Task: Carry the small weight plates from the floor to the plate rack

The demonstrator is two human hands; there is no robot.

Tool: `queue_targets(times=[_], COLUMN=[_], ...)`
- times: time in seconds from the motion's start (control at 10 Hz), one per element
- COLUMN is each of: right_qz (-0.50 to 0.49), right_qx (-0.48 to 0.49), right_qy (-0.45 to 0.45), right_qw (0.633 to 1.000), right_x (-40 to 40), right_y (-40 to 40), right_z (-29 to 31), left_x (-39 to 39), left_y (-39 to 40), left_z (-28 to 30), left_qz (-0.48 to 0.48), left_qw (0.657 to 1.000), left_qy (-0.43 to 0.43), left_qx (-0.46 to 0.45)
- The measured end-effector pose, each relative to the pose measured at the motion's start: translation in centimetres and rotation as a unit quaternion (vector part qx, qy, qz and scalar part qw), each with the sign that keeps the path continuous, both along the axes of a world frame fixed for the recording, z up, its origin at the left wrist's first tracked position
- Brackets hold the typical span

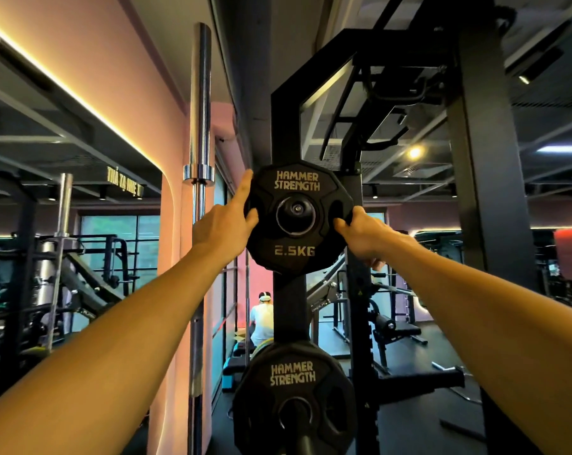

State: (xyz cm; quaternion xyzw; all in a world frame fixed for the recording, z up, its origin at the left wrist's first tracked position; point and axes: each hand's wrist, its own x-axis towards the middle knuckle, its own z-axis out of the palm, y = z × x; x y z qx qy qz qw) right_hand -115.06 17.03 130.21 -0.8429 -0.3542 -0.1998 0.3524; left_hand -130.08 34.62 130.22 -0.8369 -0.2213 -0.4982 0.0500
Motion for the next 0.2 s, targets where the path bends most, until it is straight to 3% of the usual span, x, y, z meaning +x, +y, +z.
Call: queue_targets(times=[0.1,0.2], right_qz=[-0.012,0.003], right_qx=[-0.051,-0.059], right_qy=[-0.01,0.008], right_qw=[0.999,0.998], right_x=[-0.6,-1.4], right_y=[-1.4,-3.4], right_z=[-0.7,-0.9], left_x=[-0.9,-1.9], left_y=[-0.6,-1.0], left_z=[-0.8,-1.3], left_qz=[0.004,-0.02], left_qw=[0.999,0.998], left_qy=[0.051,0.044], left_qx=[-0.017,-0.051])
